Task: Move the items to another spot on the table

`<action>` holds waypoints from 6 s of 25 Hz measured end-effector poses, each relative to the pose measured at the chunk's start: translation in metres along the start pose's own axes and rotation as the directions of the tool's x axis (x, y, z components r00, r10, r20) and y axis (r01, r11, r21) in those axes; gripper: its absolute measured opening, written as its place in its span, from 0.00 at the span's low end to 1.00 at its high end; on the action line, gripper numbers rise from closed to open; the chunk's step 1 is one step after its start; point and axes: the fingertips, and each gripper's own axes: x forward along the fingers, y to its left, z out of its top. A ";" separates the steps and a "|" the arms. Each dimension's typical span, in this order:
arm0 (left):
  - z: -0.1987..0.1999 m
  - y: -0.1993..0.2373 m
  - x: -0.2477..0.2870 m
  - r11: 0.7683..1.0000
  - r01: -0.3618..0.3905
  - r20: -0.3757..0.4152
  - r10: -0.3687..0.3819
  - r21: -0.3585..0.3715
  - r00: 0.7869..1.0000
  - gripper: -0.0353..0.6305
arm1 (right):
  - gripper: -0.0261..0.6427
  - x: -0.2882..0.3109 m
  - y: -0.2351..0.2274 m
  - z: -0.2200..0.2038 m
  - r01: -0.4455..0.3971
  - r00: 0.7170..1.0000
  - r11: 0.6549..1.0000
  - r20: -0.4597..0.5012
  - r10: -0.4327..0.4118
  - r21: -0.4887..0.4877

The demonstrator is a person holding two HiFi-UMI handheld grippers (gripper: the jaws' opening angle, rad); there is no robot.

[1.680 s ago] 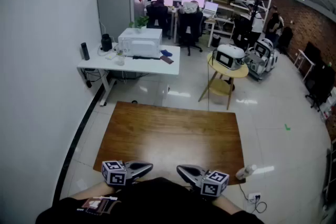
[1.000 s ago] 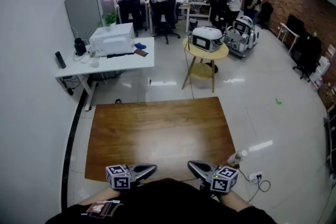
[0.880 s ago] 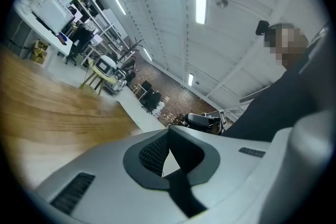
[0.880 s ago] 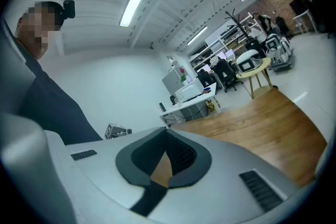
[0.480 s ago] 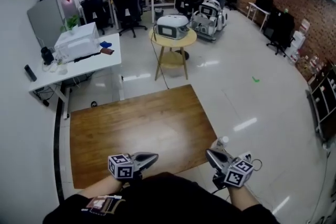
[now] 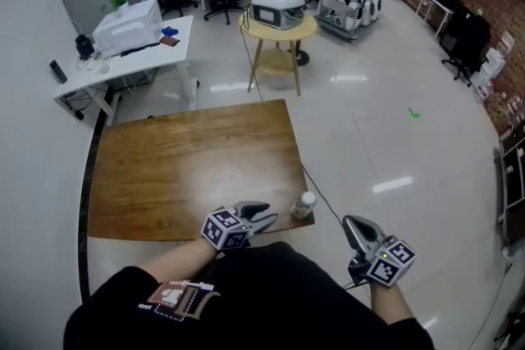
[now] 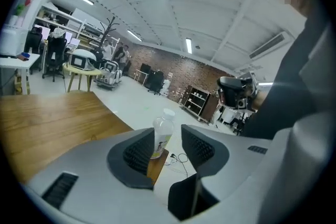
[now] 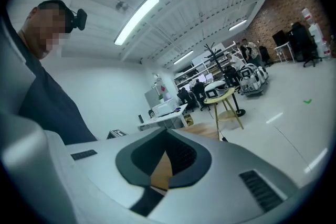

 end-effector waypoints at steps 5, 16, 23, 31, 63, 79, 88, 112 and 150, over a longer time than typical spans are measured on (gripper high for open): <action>-0.034 -0.007 0.058 0.992 -0.124 -0.106 0.121 -0.024 0.987 0.53 | 0.03 -0.038 -0.019 -0.013 0.004 0.999 1.000 -0.048 -0.003 0.029; -0.073 0.023 0.179 0.942 -0.332 -0.205 0.318 -0.040 0.926 0.80 | 0.03 -0.086 -0.041 -0.042 0.093 0.987 0.993 -0.135 -0.082 0.078; -0.066 0.031 0.190 0.932 -0.360 -0.193 0.346 -0.042 0.918 0.80 | 0.03 -0.101 -0.049 -0.043 0.136 0.982 0.986 -0.142 -0.122 0.093; -0.073 0.027 0.190 0.957 -0.290 -0.218 0.289 0.029 0.932 0.54 | 0.03 -0.099 -0.052 -0.043 0.126 0.984 0.989 -0.139 -0.114 0.083; -0.010 0.255 -0.302 0.846 -0.532 -0.031 0.531 -0.030 0.847 0.51 | 0.03 0.309 0.154 -0.066 -0.162 0.962 0.977 -0.241 0.125 -0.141; -0.015 0.418 -0.476 0.678 -0.710 0.017 0.725 -0.189 0.688 0.51 | 0.03 0.506 0.258 -0.103 -0.456 0.836 0.876 -0.414 0.359 -0.160; -0.082 0.566 -0.592 0.608 -0.761 -0.052 0.773 -0.224 0.633 0.51 | 0.03 0.628 0.330 -0.143 -0.422 0.844 0.893 -0.426 0.325 -0.156; -0.099 0.754 -0.581 0.504 -0.838 0.007 0.858 -0.210 0.514 0.51 | 0.03 0.689 0.316 -0.195 -0.449 0.765 0.889 -0.554 0.329 -0.092; -0.054 0.197 -0.553 0.912 -0.320 0.419 0.403 -0.256 0.814 0.27 | 0.03 0.470 0.352 -0.113 -0.496 0.834 0.864 -0.322 0.449 -0.081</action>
